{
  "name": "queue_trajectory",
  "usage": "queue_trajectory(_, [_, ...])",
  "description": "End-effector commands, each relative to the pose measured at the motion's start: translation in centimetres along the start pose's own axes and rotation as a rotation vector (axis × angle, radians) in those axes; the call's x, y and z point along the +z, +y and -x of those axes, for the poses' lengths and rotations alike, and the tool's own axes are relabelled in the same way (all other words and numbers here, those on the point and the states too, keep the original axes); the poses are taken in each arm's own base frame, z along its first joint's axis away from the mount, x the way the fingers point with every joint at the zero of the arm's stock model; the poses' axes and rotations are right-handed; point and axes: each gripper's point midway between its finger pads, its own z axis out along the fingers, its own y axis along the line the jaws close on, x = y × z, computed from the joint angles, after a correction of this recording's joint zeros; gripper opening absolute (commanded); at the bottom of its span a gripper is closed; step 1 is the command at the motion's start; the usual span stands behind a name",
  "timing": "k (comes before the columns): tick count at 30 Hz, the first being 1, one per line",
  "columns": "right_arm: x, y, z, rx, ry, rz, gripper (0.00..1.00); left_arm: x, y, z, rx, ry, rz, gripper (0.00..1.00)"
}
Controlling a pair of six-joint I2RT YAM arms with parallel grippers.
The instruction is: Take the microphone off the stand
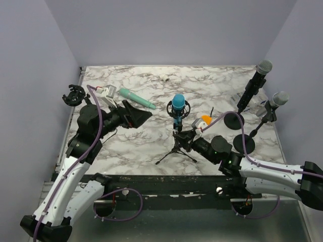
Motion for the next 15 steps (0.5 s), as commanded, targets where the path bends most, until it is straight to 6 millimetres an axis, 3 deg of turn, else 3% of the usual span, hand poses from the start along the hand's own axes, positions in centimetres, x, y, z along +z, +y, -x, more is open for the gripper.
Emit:
queue_trajectory(1, [-1.3,1.7,-3.0,0.058,0.065,0.094,0.14,-0.6,-3.6,-0.8,0.021,0.035,-0.088,0.99])
queue_trajectory(2, [-1.4,1.6,-3.0,0.06,0.061,0.087,0.25,-0.4,-4.3,-0.9,0.038,0.047,-0.087,0.99])
queue_trajectory(7, [-2.3,0.1,-3.2,0.082,0.034,0.012,0.54,1.1,-6.4,-0.8,0.17,0.056,-0.017,0.99])
queue_trajectory(11, [-3.2,-1.4,-2.6,0.098,-0.006,-0.061,0.63,2.9,-7.0,-0.3,0.283,0.076,0.07,0.99])
queue_trajectory(15, [-3.9,-2.7,-2.2,0.103,-0.039,-0.127,0.66,4.5,-7.1,0.4,0.395,0.078,0.181,0.97])
